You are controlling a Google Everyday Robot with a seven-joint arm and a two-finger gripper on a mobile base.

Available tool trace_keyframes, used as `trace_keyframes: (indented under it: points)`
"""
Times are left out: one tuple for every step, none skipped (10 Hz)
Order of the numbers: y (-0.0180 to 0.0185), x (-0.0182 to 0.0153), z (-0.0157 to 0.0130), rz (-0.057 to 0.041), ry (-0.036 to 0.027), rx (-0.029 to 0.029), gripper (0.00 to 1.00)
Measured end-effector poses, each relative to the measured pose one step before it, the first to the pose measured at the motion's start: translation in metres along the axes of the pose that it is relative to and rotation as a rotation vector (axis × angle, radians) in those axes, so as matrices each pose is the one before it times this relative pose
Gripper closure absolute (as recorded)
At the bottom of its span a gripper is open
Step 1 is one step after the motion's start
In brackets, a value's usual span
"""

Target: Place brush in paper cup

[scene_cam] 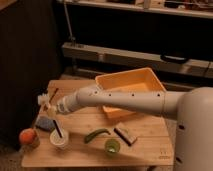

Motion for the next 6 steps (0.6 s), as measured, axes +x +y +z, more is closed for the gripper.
trace_keyframes:
  points:
    - [-0.00142, 0.00052, 0.00255, -0.00069, 0.00606, -0.00740, 1.00]
    - [-0.00196, 0.00128, 0.00211, -0.00044, 0.00562, -0.00695, 1.00]
    - [-0.00099, 0.00099, 0.00122, -0.00011, 0.00282, -0.00473, 1.00]
    - [-0.00092, 0.00157, 0.00153, -0.00025, 0.00369, -0.00535, 1.00]
    - [-0.00107, 0.00199, 0.00122, -0.00127, 0.00350, -0.00598, 1.00]
    - [-0.00101, 0.00214, 0.00075, -0.00146, 0.00285, -0.00593, 1.00]
